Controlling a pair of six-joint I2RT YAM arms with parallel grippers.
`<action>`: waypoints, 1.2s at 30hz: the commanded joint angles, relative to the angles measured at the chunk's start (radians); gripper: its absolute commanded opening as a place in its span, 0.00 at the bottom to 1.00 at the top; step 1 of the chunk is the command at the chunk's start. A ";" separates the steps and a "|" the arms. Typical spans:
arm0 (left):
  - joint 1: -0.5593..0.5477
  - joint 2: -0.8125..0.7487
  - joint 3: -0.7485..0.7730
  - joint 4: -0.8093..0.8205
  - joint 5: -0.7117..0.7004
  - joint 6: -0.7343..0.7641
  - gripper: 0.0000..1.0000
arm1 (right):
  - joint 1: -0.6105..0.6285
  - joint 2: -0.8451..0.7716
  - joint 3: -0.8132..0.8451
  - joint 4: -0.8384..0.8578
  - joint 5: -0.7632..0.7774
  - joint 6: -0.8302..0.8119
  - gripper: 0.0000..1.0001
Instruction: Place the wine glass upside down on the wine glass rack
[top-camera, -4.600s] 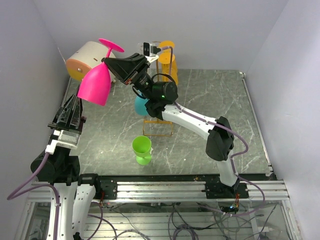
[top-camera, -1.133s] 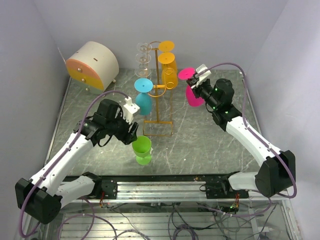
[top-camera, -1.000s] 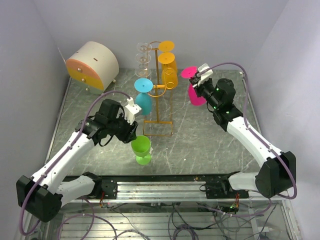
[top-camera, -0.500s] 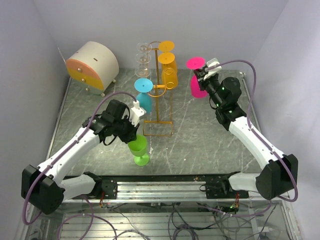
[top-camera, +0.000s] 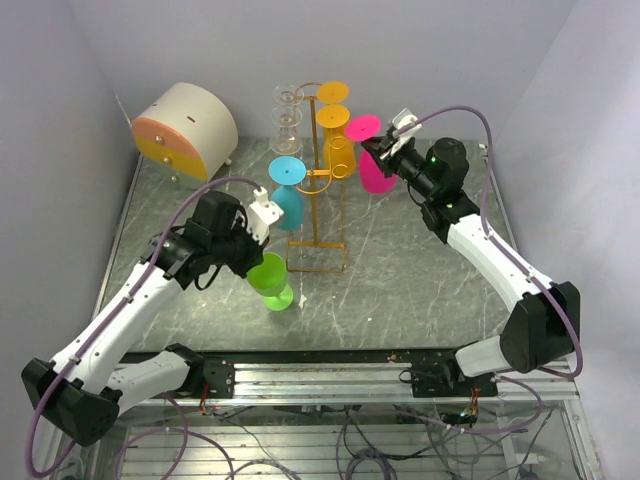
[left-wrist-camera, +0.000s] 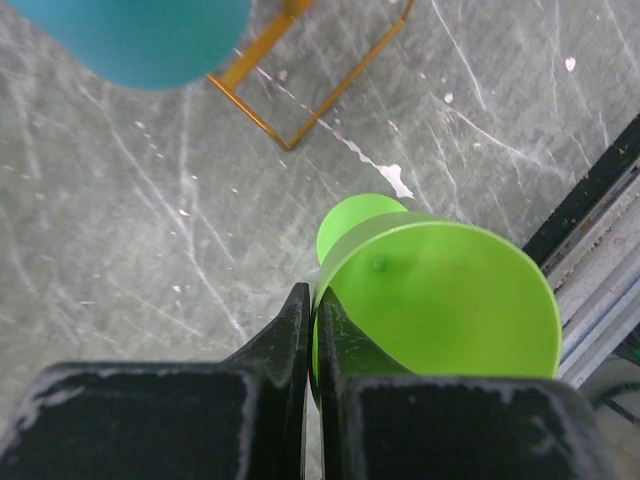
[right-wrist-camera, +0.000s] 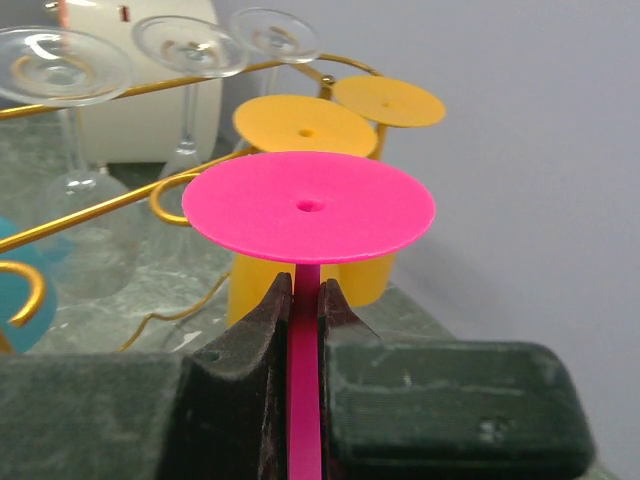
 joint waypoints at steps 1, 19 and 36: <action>-0.009 -0.002 0.111 -0.103 -0.058 0.037 0.07 | -0.004 0.004 0.024 0.013 -0.131 0.007 0.00; 0.014 0.037 0.398 -0.313 -0.045 0.173 0.07 | -0.004 0.144 0.151 -0.071 -0.261 -0.037 0.00; 0.024 0.067 0.455 -0.336 -0.005 0.199 0.07 | -0.003 0.168 0.159 -0.106 -0.348 -0.052 0.00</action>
